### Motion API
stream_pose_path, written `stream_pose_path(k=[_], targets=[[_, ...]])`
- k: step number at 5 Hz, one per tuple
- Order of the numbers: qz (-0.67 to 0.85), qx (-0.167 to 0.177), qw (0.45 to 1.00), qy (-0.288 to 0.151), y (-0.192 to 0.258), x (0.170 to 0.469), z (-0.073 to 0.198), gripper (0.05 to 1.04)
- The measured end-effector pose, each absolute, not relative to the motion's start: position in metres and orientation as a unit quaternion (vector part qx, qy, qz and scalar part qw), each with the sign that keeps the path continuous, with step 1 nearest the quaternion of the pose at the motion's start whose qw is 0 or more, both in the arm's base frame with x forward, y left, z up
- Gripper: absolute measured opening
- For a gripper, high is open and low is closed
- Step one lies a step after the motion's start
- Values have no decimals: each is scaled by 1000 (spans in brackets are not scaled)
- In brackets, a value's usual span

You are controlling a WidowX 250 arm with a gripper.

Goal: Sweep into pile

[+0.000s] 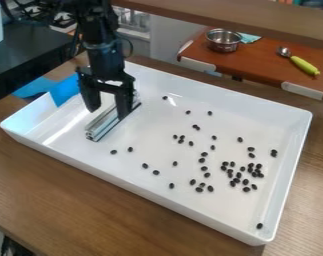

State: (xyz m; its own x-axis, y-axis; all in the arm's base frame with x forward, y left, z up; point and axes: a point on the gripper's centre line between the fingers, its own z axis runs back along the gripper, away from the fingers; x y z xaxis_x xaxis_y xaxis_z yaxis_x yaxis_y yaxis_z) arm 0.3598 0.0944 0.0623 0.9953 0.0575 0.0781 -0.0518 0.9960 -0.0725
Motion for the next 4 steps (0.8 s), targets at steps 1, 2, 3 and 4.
stream_pose_path(k=[1, 2, 3, 4], targets=[[23, -23, 999, -42, 92, 360, 58, 993], [21, 7, 999, -30, 90, 359, 40, 941], [18, 19, 999, -33, 91, 361, 39, 660], [13, 24, 999, -32, 92, 361, 39, 399]])
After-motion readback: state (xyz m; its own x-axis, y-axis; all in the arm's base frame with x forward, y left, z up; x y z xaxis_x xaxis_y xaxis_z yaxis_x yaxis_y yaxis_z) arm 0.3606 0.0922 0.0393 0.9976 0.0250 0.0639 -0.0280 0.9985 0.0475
